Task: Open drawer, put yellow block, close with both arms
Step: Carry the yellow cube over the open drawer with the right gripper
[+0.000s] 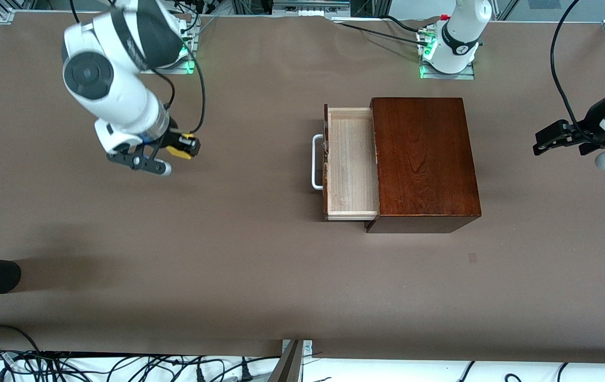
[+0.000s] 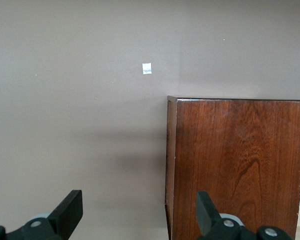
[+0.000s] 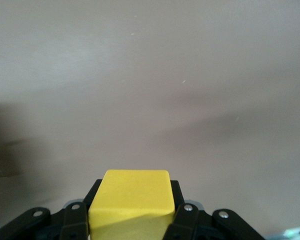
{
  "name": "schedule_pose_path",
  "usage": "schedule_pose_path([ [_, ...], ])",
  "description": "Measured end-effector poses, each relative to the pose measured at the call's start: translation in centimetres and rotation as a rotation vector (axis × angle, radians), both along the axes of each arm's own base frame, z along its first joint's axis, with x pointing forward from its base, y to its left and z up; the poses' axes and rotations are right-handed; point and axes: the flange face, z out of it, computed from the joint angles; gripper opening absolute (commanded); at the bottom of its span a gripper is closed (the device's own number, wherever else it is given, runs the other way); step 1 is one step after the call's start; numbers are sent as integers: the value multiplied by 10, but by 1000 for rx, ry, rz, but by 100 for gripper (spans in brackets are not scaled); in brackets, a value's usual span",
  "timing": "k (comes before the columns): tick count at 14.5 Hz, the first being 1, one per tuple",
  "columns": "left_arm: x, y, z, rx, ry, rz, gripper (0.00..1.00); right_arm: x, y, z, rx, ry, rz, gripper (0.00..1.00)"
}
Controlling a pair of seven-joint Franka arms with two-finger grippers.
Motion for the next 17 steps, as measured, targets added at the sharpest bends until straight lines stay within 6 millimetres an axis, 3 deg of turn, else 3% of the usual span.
schedule_pose_path([
  [3, 1, 1, -2, 0, -1, 1, 100, -24, 64, 20, 8, -6, -192, 0],
  [8, 3, 1, 0, 0, -13, 2, 100, -52, 186, 15, 45, 26, -596, 0],
  [13, 3, 1, 1, -1, -16, 3, 100, -55, 274, -17, 111, 84, -927, 0],
  [17, 3, 1, 1, -1, -17, 3, 100, -66, 322, -57, 116, 106, -1048, 0],
])
